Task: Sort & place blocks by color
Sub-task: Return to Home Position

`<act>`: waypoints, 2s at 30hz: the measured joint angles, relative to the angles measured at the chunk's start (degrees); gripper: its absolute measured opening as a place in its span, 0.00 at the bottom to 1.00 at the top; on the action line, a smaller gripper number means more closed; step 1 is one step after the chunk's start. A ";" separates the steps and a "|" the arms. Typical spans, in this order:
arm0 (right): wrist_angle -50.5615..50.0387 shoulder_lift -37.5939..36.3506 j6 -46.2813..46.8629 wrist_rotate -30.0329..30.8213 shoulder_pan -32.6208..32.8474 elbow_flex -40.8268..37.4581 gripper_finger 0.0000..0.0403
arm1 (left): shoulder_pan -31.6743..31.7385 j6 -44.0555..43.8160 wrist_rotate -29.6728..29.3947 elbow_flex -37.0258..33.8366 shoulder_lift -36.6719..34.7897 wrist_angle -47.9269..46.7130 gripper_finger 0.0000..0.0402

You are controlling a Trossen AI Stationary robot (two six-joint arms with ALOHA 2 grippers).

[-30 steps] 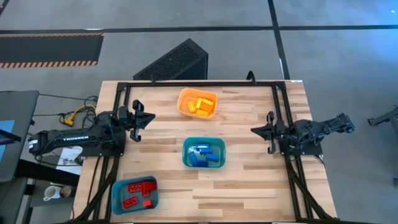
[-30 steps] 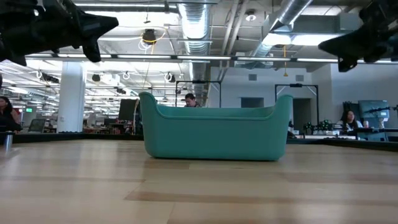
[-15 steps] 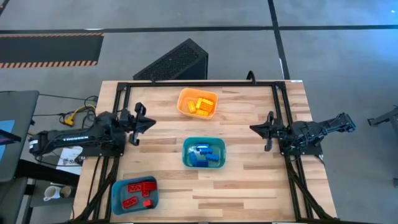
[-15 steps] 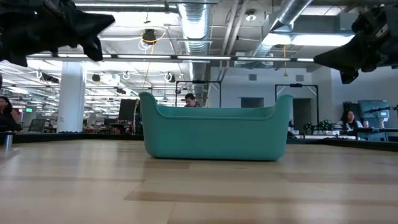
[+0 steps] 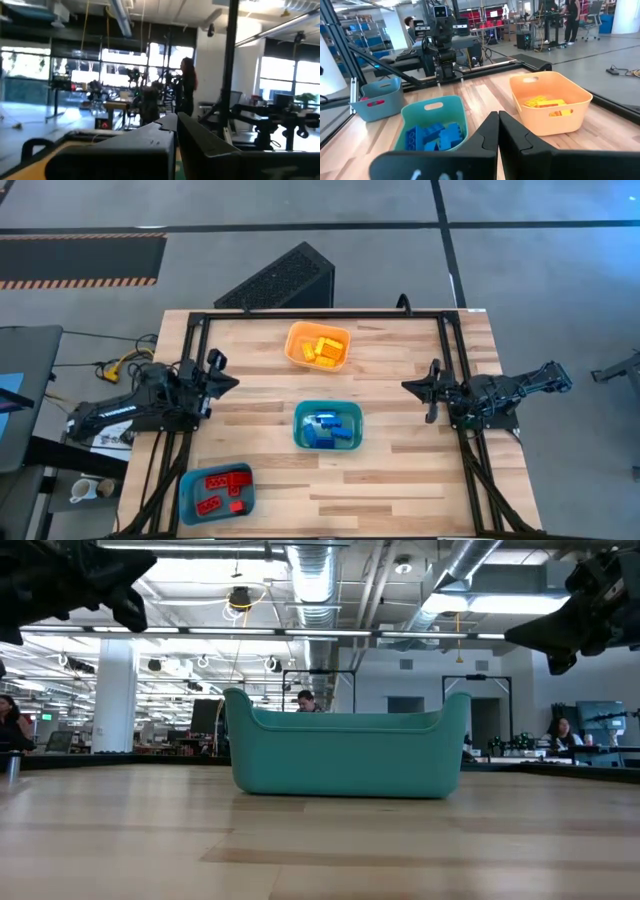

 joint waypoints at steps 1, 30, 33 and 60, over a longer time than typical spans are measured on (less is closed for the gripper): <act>0.01 -0.06 0.00 0.01 0.00 0.00 0.06 | -0.03 -0.26 0.45 0.00 0.41 0.52 0.00; 0.13 -0.12 0.00 0.03 0.00 -0.04 0.07 | -0.42 -0.32 9.35 -0.04 0.47 -14.49 0.00; 0.13 -0.14 -0.02 0.03 0.00 -0.07 0.07 | -0.42 0.52 6.27 -0.04 0.47 -14.64 0.00; 0.13 -0.12 -0.02 0.03 0.00 -0.09 0.07 | -0.42 0.61 -1.50 -0.04 0.47 -15.19 0.00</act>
